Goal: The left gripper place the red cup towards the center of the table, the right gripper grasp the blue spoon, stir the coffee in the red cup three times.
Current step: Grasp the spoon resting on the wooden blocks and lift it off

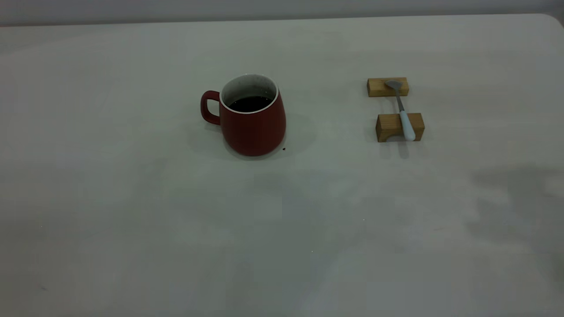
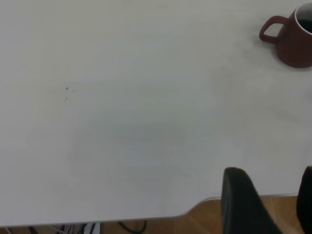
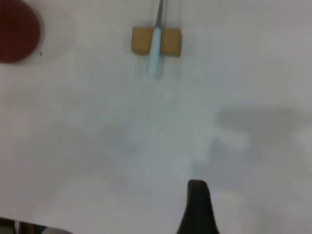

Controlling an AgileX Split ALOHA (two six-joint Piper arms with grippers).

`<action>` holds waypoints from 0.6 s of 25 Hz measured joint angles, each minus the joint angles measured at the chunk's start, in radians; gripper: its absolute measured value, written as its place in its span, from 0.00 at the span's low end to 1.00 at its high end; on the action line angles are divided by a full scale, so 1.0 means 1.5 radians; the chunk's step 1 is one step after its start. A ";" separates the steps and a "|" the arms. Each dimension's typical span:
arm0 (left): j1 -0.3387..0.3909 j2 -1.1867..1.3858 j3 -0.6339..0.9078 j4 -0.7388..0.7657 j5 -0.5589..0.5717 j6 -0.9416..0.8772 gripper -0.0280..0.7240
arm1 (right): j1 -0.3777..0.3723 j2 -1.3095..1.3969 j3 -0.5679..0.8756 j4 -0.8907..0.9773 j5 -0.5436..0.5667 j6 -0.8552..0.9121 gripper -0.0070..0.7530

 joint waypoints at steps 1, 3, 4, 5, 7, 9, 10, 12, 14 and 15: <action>0.000 0.000 0.000 0.000 0.000 0.000 0.50 | 0.005 0.038 -0.009 0.011 -0.008 -0.014 0.86; 0.000 0.000 0.000 0.000 0.000 0.000 0.50 | 0.025 0.108 -0.030 0.020 -0.028 -0.033 0.86; 0.000 0.000 0.000 0.000 0.000 0.000 0.50 | 0.036 0.134 -0.039 0.021 -0.035 -0.036 0.86; 0.000 0.000 0.000 0.000 0.000 0.000 0.50 | 0.049 0.165 -0.052 0.022 -0.042 -0.037 0.86; 0.000 0.000 0.000 0.000 0.000 0.000 0.50 | 0.072 0.218 -0.076 0.023 -0.050 -0.039 0.86; 0.000 0.000 0.000 0.000 0.000 0.000 0.50 | 0.090 0.272 -0.106 0.023 -0.054 -0.039 0.86; 0.000 0.000 0.000 0.000 0.000 0.000 0.50 | 0.099 0.299 -0.122 0.022 -0.056 -0.039 0.86; 0.000 0.000 0.000 0.000 0.000 0.000 0.50 | 0.115 0.347 -0.156 0.019 -0.058 -0.039 0.86; 0.000 0.000 0.000 0.000 0.000 0.000 0.50 | 0.127 0.397 -0.190 0.013 -0.058 -0.039 0.86; 0.000 0.000 0.000 0.000 0.000 0.000 0.50 | 0.130 0.417 -0.209 0.011 -0.056 -0.039 0.86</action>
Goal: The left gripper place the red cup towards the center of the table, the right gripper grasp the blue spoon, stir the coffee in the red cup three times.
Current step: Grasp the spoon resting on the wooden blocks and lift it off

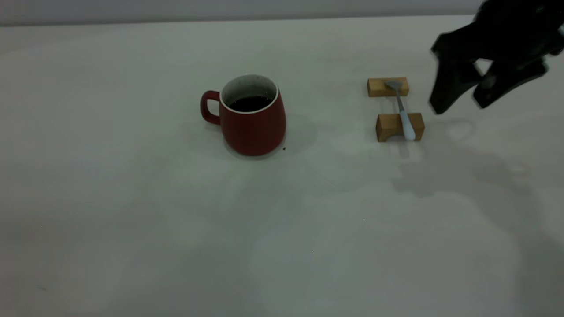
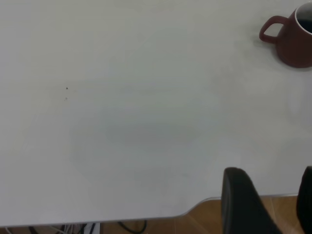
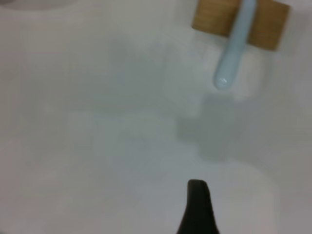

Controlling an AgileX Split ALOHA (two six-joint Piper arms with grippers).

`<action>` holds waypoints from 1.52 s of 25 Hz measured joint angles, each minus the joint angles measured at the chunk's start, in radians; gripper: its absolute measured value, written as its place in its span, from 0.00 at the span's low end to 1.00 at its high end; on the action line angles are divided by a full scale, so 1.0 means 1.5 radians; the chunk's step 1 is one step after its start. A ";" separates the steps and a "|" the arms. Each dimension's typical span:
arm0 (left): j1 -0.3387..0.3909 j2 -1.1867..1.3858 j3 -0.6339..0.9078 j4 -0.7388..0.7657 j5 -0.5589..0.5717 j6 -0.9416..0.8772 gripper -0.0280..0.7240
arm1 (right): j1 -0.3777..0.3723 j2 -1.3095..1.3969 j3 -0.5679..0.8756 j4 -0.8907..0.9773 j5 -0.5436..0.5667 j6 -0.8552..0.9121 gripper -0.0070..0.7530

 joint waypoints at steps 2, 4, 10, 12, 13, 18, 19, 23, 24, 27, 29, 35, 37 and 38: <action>0.000 0.000 0.000 0.000 0.000 0.000 0.50 | 0.001 0.043 -0.034 -0.001 0.009 0.001 0.86; 0.000 0.000 0.000 0.000 0.000 0.000 0.50 | 0.001 0.074 -0.062 -0.005 0.018 0.001 0.86; 0.000 0.000 0.000 0.000 0.000 0.000 0.50 | 0.001 0.141 -0.122 -0.011 0.026 0.001 0.85; 0.000 0.000 0.000 0.000 0.000 0.000 0.50 | 0.001 0.161 -0.138 -0.017 0.027 0.002 0.85; 0.000 0.000 0.000 0.000 0.000 0.000 0.50 | 0.001 0.170 -0.145 -0.018 0.027 0.003 0.84; 0.000 0.000 0.000 0.000 0.000 0.000 0.50 | 0.001 0.202 -0.172 -0.019 0.030 0.006 0.84; 0.000 0.000 0.000 0.000 0.000 0.000 0.50 | 0.001 0.206 -0.175 -0.019 0.031 0.006 0.84; 0.000 0.000 0.000 0.000 0.000 0.000 0.50 | 0.001 0.211 -0.178 -0.019 0.023 0.006 0.84; 0.000 0.000 0.000 0.000 0.000 0.000 0.50 | 0.001 0.211 -0.178 -0.019 0.019 0.006 0.83; 0.000 0.000 0.000 0.000 0.000 0.000 0.50 | 0.001 0.211 -0.178 -0.019 0.009 0.007 0.83; 0.000 0.000 0.000 0.000 0.000 0.000 0.50 | 0.001 0.212 -0.178 -0.019 0.005 0.007 0.83; 0.000 0.000 0.000 0.000 0.000 0.001 0.50 | 0.001 0.237 -0.179 -0.009 -0.005 0.007 0.82; 0.000 0.000 0.000 0.000 0.000 0.001 0.50 | 0.001 0.244 -0.179 -0.004 -0.010 0.007 0.81; 0.000 0.000 0.000 0.000 0.000 0.001 0.50 | 0.001 0.247 -0.179 -0.001 -0.012 0.007 0.81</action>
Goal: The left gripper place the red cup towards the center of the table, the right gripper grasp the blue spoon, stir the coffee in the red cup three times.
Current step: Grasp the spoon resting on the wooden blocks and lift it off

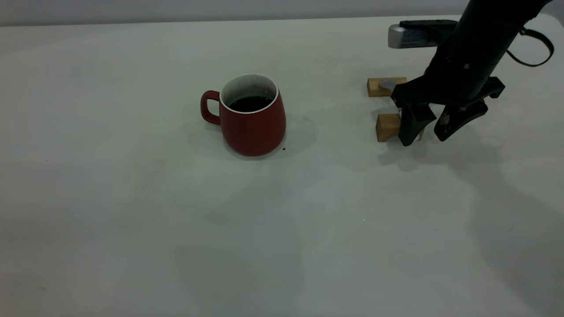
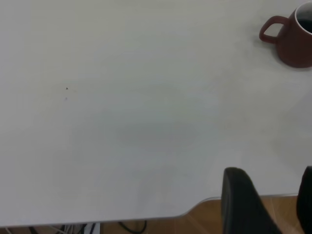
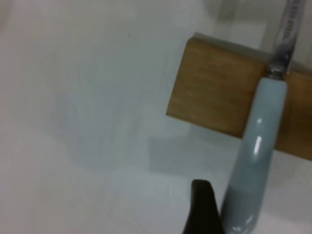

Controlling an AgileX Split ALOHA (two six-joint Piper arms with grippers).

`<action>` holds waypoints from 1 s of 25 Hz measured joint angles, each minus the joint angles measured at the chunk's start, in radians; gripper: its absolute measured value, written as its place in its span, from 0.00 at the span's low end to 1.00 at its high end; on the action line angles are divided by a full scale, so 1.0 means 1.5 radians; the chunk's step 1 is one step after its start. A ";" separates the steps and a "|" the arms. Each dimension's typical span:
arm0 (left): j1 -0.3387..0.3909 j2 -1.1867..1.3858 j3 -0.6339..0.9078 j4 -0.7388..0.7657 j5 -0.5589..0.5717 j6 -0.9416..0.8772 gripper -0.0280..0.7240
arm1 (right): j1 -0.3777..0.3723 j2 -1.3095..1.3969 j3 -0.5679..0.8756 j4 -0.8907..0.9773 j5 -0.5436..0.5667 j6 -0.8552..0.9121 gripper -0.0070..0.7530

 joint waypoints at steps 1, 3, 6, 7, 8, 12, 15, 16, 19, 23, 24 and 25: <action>0.000 0.000 0.000 0.000 0.000 0.000 0.50 | 0.000 0.001 0.000 0.002 -0.002 0.000 0.81; 0.000 0.000 0.000 0.000 0.000 0.000 0.50 | 0.000 0.002 0.000 0.003 -0.002 0.000 0.80; 0.000 0.000 0.000 0.000 0.000 0.000 0.50 | 0.000 0.002 0.000 0.005 -0.005 0.000 0.78; 0.000 0.000 0.000 0.000 0.000 0.000 0.50 | 0.000 0.002 0.000 0.005 -0.006 0.000 0.77; 0.000 0.000 0.000 0.000 0.000 0.000 0.50 | 0.000 0.002 0.000 0.005 -0.006 0.000 0.76; 0.000 0.000 0.000 0.000 0.000 0.000 0.50 | 0.000 0.002 0.000 0.006 -0.009 0.000 0.62; 0.000 0.000 0.000 0.000 0.000 0.000 0.50 | 0.000 0.002 0.000 0.006 -0.009 0.000 0.42; 0.000 0.000 0.000 0.000 0.000 0.000 0.50 | 0.000 0.002 0.000 0.006 -0.009 0.000 0.34; 0.000 0.000 0.000 0.000 0.000 0.000 0.50 | 0.000 -0.004 0.000 0.004 -0.006 0.000 0.21; 0.000 0.000 0.000 0.000 0.000 0.000 0.50 | 0.000 -0.052 0.000 0.005 0.018 0.000 0.21; 0.000 0.000 0.000 0.000 0.000 0.000 0.50 | 0.000 -0.073 0.000 0.010 0.028 0.000 0.21; 0.000 0.000 0.000 0.000 0.000 0.000 0.50 | 0.000 -0.095 0.000 0.026 0.042 0.000 0.21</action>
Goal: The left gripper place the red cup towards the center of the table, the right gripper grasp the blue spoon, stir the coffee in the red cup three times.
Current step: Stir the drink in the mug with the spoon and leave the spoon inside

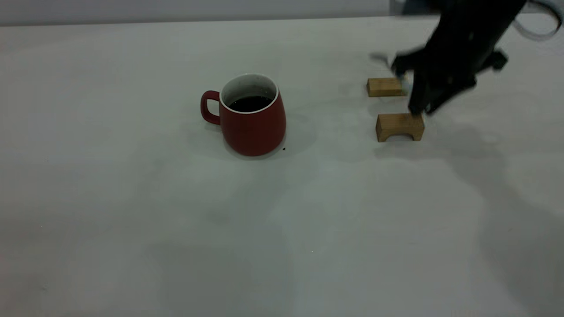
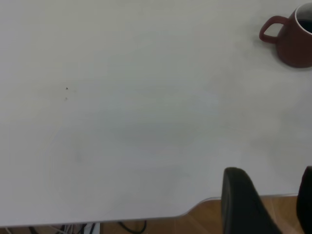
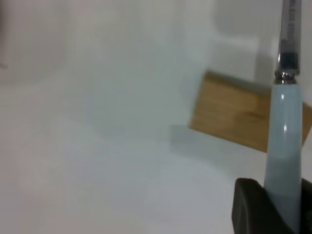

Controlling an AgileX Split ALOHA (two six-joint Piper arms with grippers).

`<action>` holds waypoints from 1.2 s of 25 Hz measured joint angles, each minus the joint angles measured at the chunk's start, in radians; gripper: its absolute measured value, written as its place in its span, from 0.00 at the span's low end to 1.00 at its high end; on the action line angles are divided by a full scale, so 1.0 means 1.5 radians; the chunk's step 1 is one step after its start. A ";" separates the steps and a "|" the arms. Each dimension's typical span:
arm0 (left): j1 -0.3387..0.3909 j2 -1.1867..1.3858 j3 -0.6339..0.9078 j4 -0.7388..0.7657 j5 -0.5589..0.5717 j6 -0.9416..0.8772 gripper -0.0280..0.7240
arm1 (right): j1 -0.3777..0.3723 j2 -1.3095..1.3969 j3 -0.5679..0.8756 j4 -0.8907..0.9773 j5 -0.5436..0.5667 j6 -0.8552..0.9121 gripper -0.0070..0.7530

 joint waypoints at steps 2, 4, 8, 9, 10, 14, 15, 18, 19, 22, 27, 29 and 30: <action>0.000 0.000 0.000 0.000 0.000 0.000 0.50 | 0.000 -0.037 0.000 0.064 0.032 0.016 0.21; 0.000 0.000 0.000 0.000 0.000 0.000 0.50 | 0.000 -0.069 0.000 0.153 0.071 0.053 0.21; 0.000 0.000 0.000 0.000 0.000 0.000 0.50 | 0.004 -0.092 0.000 0.389 0.137 0.114 0.21; 0.000 0.000 0.000 0.000 0.000 0.000 0.50 | 0.006 -0.092 0.000 0.452 0.153 0.118 0.21; 0.000 0.000 0.000 0.000 0.000 0.000 0.50 | 0.009 -0.092 0.000 0.500 0.168 0.119 0.21; 0.000 0.000 0.000 0.000 0.000 0.000 0.50 | 0.025 -0.092 0.001 0.665 0.209 0.173 0.21; 0.000 0.000 0.000 0.000 0.000 0.000 0.50 | 0.033 -0.092 0.001 0.704 0.211 0.211 0.21; 0.000 0.000 0.000 0.000 0.000 0.000 0.50 | 0.068 -0.087 0.001 0.802 0.212 0.352 0.21; 0.000 0.000 0.000 0.000 0.000 0.000 0.50 | 0.082 -0.084 0.001 0.830 0.212 0.396 0.21; 0.000 0.000 0.000 0.000 0.000 0.000 0.50 | 0.121 -0.077 0.001 0.884 0.212 0.532 0.21; 0.000 0.000 0.000 0.000 0.000 0.000 0.50 | 0.151 -0.064 -0.006 0.901 0.205 0.663 0.21; 0.000 0.000 0.000 0.000 0.000 0.000 0.50 | 0.152 -0.037 -0.028 0.901 0.205 0.687 0.21; 0.000 0.000 0.000 0.000 0.000 0.000 0.50 | 0.152 -0.023 -0.041 0.902 0.205 0.692 0.21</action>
